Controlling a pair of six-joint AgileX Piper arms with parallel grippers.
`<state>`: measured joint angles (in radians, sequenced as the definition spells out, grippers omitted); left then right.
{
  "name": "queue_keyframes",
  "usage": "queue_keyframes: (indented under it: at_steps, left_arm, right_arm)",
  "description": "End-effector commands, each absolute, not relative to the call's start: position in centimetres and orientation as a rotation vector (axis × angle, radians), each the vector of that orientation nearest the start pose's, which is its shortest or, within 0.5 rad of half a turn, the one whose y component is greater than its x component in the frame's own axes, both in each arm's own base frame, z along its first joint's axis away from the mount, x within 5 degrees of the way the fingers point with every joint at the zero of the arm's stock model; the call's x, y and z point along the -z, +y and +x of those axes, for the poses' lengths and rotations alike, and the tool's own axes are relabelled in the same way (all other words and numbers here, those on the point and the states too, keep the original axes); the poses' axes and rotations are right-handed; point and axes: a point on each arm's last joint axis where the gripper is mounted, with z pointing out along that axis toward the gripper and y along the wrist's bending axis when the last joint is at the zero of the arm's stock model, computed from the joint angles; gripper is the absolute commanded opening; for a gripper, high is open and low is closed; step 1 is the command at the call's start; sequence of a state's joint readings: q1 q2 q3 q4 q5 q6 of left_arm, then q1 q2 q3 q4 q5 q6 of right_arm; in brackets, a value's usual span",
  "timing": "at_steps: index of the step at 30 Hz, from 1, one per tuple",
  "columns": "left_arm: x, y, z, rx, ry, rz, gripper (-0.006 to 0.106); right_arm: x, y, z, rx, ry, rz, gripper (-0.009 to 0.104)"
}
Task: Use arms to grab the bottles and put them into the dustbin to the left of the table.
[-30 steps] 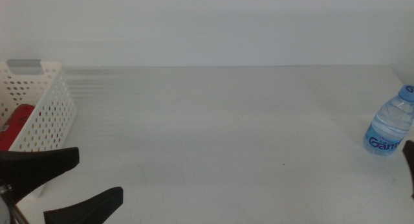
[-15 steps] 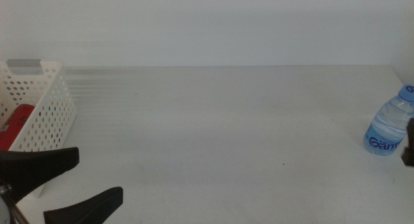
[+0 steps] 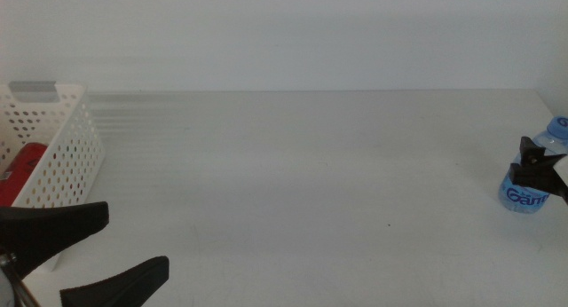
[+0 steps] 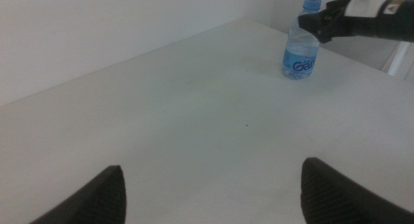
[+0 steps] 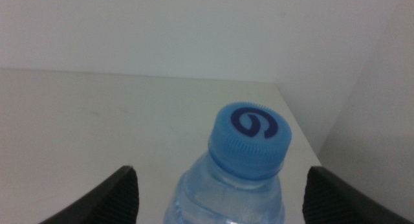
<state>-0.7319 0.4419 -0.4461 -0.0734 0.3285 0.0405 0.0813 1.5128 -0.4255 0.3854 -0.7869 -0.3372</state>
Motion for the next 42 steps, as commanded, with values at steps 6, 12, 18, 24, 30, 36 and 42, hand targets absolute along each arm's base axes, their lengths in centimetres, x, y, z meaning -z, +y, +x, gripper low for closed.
queue_keyframes:
  at_steps: [6, 12, 18, 24, 30, 36, 42]
  left_arm:
    - [-31.8, -6.8, 7.2, 0.604, 1.637, 0.595, 0.086]
    - [-31.8, -6.8, 7.2, 0.604, 1.637, 0.595, 0.086]
    - [-31.8, -6.8, 7.2, 0.604, 1.637, 0.595, 0.086]
    - [-31.8, -6.8, 7.2, 0.604, 1.637, 0.595, 0.086]
    - [-31.8, -6.8, 7.2, 0.604, 1.637, 0.595, 0.086]
    - [-31.8, -6.8, 7.2, 0.604, 1.637, 0.595, 0.086]
    - [-31.8, -6.8, 7.2, 0.604, 1.637, 0.595, 0.086]
  right_arm:
    - [-19.5, -0.9, 28.9, 0.323, 1.728, 0.094, 0.066]
    - [-18.3, -0.9, 29.9, 0.338, 1.755, 0.101, 0.066]
    - [-17.0, -1.0, 30.5, 0.361, 1.764, 0.096, 0.062]
    - [-17.0, -0.8, 30.5, 0.345, 1.766, 0.081, 0.008]
    - [-20.0, 2.0, 30.4, 0.205, 1.715, -0.087, 0.000]
    - [-24.5, 7.4, 31.6, -0.054, 1.640, -0.258, 0.000]
    - [-27.6, 13.3, 32.6, -0.249, 1.551, -0.419, 0.000]
